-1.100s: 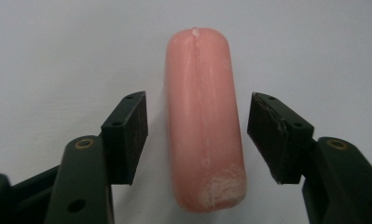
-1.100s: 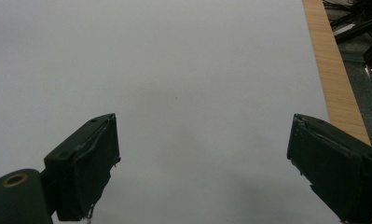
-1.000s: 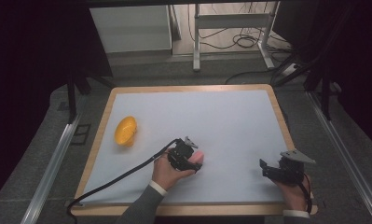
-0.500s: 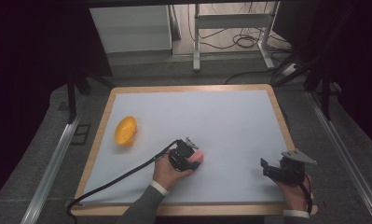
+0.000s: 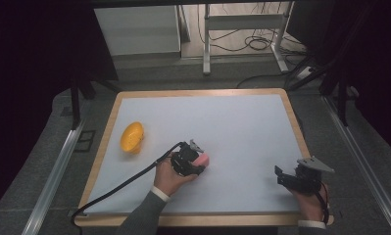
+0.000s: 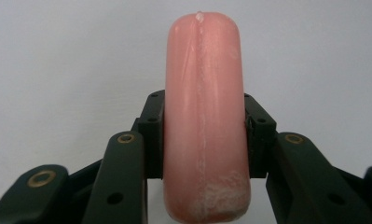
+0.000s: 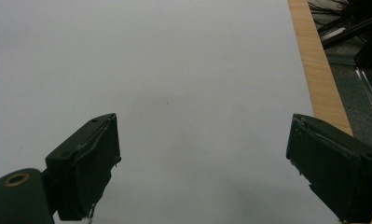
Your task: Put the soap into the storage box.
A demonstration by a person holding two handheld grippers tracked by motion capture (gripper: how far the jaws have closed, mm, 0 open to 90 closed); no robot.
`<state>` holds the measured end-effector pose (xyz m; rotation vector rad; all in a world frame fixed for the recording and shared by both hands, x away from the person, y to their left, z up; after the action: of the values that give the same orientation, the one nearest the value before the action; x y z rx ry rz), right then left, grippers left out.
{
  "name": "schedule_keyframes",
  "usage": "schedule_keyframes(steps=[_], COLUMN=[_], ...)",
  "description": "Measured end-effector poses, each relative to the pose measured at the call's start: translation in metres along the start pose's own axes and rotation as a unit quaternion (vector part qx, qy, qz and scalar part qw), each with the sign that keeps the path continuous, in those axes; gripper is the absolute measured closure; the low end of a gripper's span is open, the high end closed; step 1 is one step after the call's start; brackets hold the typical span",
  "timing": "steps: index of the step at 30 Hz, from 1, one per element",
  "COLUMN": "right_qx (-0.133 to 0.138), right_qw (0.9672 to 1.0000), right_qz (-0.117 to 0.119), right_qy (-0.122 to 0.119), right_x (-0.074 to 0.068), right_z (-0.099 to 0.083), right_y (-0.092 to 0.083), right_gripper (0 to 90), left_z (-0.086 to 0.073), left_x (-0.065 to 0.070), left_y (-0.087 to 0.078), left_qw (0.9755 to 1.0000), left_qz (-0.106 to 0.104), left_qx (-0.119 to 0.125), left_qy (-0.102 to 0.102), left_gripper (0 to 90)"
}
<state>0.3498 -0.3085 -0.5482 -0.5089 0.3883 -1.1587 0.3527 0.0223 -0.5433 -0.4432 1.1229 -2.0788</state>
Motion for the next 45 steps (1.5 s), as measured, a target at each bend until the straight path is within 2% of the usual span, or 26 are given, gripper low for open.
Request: schedule_keyframes(steps=[5,7,19,34,41,45], right_qx=[-0.001,-0.002,-0.004,-0.005,-0.006,-0.009], right_qw=[1.0000,1.0000,1.0000,1.0000,1.0000,1.0000], right_qz=[-0.001,-0.001,-0.004,-0.005,-0.006,-0.004], right_qy=[0.000,0.001,0.001,0.001,0.000,0.000], right_x=[0.000,0.001,0.001,0.002,0.001,0.001], right_z=[0.000,-0.001,-0.002,-0.003,-0.003,-0.003], right_y=[0.000,0.001,0.001,0.002,0.002,0.003], right_gripper=[9.2,9.2,9.2,9.2,9.2,9.2], left_z=[-0.001,-0.002,-0.018,-0.023,-0.029,-0.035], left_x=[-0.004,-0.005,-0.035,-0.056,-0.071,-0.083], left_y=[-0.006,-0.007,-0.020,-0.033,-0.043,-0.051], left_qw=[0.9999,1.0000,0.9995,0.9984,0.9973,0.9958], left_qz=[0.009,0.006,0.016,0.030,0.042,0.052], left_qx=[0.001,0.002,0.011,0.025,0.032,0.036], left_qy=[0.005,0.004,-0.026,-0.042,-0.052,-0.066], left_gripper=[60.1,60.1,60.1,60.1,60.1,60.1])
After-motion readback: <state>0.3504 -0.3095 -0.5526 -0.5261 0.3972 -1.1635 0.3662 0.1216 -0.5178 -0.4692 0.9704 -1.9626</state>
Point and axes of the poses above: each handheld gripper's, and its own axes: y roughly forward along the jaws, z roughly out of its top, x roughly to its right, the point moved 7 cm from there along y, roughly forward along the jaws, and after that the axes turned 7 degrees about z, right-handed, at the moved point
